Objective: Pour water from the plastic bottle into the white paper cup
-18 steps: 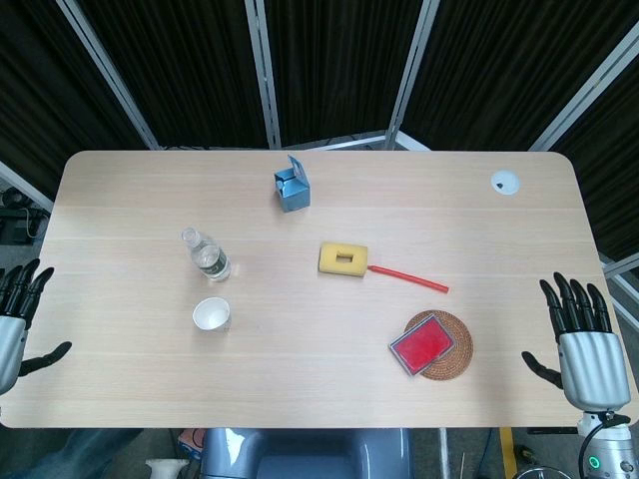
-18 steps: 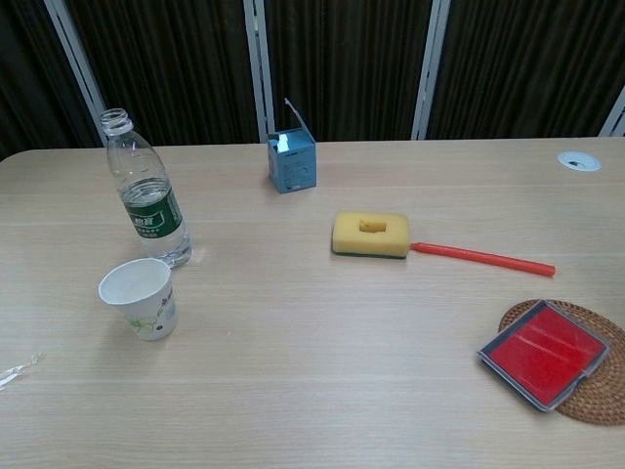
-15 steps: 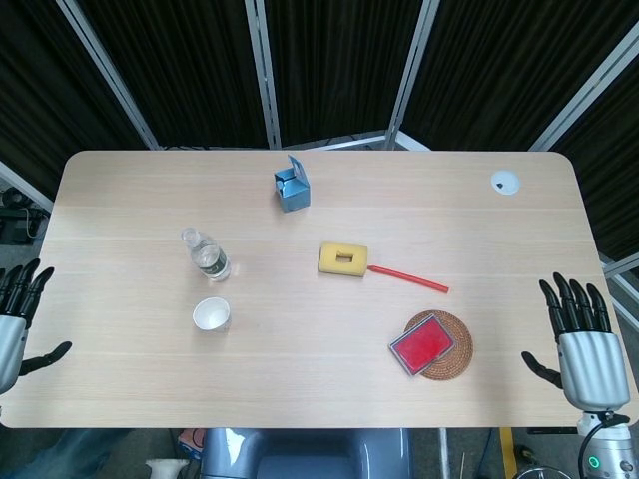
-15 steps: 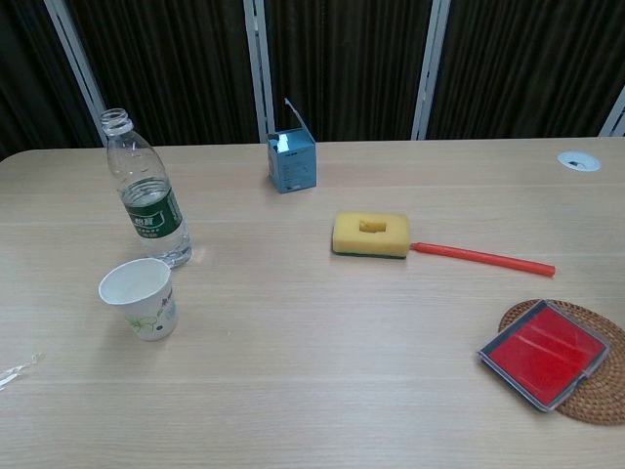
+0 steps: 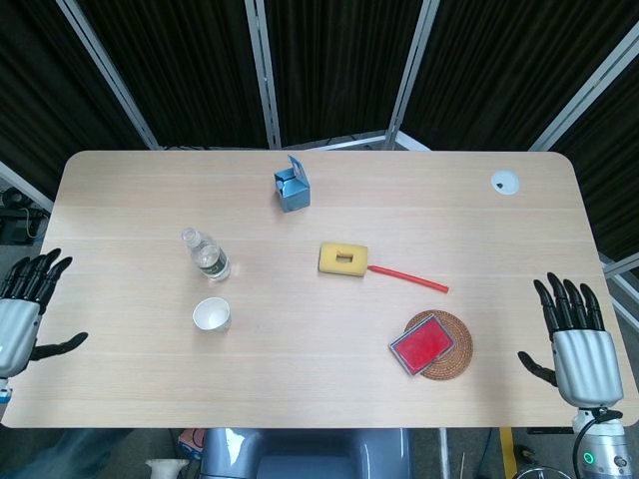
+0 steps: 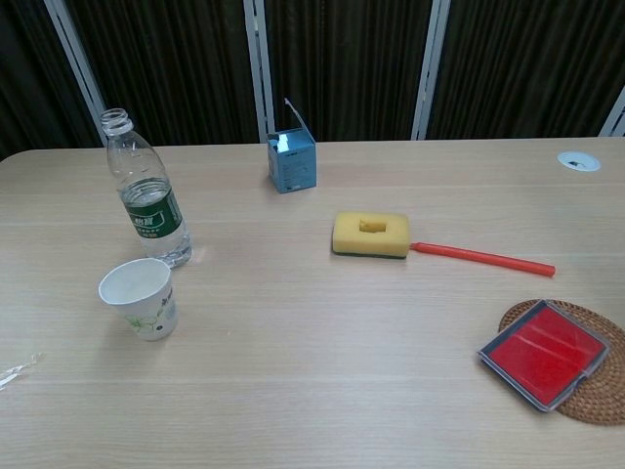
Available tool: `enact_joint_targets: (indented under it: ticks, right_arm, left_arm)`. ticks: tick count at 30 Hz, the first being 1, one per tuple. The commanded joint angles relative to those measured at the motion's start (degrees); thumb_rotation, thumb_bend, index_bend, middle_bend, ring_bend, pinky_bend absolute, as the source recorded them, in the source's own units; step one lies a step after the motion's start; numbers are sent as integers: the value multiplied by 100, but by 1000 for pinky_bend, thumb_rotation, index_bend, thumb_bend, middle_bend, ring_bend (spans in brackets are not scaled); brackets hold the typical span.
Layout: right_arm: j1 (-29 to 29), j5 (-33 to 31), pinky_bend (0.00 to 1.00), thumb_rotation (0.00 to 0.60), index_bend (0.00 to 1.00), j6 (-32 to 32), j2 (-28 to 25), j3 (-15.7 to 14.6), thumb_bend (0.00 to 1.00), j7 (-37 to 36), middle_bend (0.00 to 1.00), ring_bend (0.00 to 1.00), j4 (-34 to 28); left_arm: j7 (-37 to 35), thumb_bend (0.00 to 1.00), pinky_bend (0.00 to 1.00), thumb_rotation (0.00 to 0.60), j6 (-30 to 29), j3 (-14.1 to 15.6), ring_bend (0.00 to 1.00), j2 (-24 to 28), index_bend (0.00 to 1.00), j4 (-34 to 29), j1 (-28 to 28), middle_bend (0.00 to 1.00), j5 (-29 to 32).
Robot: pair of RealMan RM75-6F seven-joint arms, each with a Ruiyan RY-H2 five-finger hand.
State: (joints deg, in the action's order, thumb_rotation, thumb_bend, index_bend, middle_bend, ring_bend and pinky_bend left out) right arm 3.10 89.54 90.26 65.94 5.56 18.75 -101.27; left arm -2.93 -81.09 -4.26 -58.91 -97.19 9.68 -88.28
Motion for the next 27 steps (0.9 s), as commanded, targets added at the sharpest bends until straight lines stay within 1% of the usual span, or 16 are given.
enact_joint_targets:
  ticks: [1,2,5,9,11,16,18,22,27]
  right_arm:
    - [42,-126,0,600,0,-88,26,46,0,57,0,0,5]
    - [62,-186,0,600,0,-124,39,69,0,95,0,0,2]
    - [99,-293,0,600,0,-175,73,115,0,174,0,0,11]
    - [138,-363,0,600,0,-210,130,154,0,223,0,0,75]
    - [159,-405,0,600,0,-241,162,161,0,238,0,0,123]
    - [189,-514,0,600,0,-283,202,193,0,260,0,0,198]
    - [216,-558,0,600,0,-306,228,219,0,230,0,0,256]
    - [257,-684,0,600,0,-377,274,262,0,224,0,0,366]
    - [311,-840,0,600,0,-475,307,306,0,203,0,0,437]
  left_arm:
    - [-1803,0,0,600,997,-308,0,-449,0,934,765,0,204]
    - [-2096,0,0,600,1252,-337,0,-580,0,1172,931,0,261]
    - [-2450,0,0,600,1832,-384,0,-816,0,1458,1254,0,469]
    - [-2857,0,0,600,2451,-479,0,-1127,0,1781,1580,0,785]
    - [-3176,0,0,600,2737,-558,0,-1382,0,2041,1757,0,950]
    - [-3491,0,0,600,3031,-620,0,-1914,0,2673,2034,0,1050]
    - [-3628,0,0,600,3094,-628,0,-2135,0,2973,2123,0,1053]
    - [-3835,0,0,600,3196,-638,0,-2425,0,3380,2236,0,1067]
    - [-4274,0,0,600,3307,-625,0,-2929,0,3974,2391,0,1028]
